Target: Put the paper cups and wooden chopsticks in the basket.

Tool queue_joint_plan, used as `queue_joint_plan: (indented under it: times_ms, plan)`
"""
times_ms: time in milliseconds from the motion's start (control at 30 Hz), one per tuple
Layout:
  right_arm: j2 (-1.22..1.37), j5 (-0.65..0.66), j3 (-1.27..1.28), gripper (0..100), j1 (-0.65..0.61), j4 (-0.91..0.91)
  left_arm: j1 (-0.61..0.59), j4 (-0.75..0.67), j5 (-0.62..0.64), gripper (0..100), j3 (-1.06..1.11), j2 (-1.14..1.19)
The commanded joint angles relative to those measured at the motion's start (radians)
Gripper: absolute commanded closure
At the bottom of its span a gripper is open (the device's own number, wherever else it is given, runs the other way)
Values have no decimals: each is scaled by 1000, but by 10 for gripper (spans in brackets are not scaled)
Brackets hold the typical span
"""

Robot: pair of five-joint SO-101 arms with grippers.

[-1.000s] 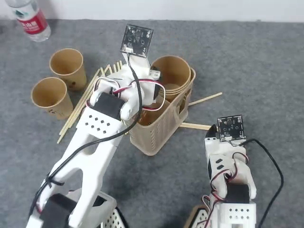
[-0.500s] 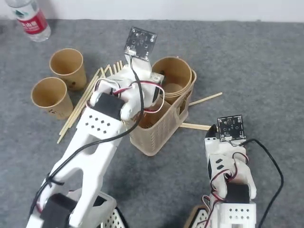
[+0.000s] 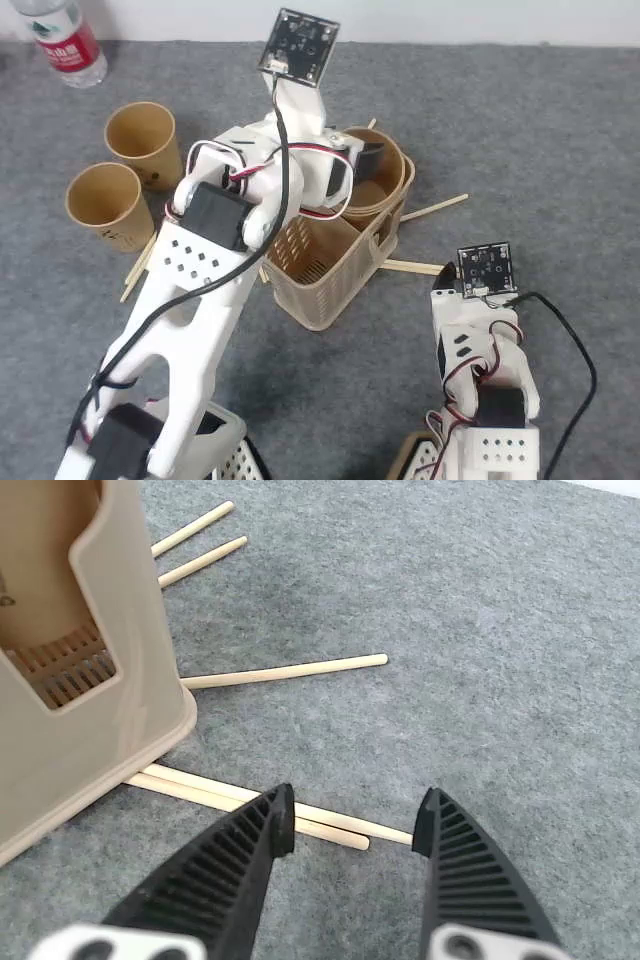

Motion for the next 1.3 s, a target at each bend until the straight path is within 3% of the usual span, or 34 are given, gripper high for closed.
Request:
queue_joint_plan:
  times_ms: [0, 300, 600, 867, 1000, 1267]
  plan:
    - [-15, 15, 18, 790, 1, -2, 23, -34, -8, 783, -45, -11]
    - [-15, 15, 18, 790, -7, -2, 66, -74, -8, 783, -7, -2]
    - [-15, 15, 18, 790, -7, -2, 83, -328, -9, 783, 209, -3]
    - [-15, 15, 18, 790, -7, -2, 83, -338, -12, 783, 309, -2]
    - [-15, 15, 18, 790, -7, -2, 83, -376, -72, 783, 364, 34]
    - [-15, 15, 18, 790, -7, -2, 84, -371, -74, 783, 302, 9]
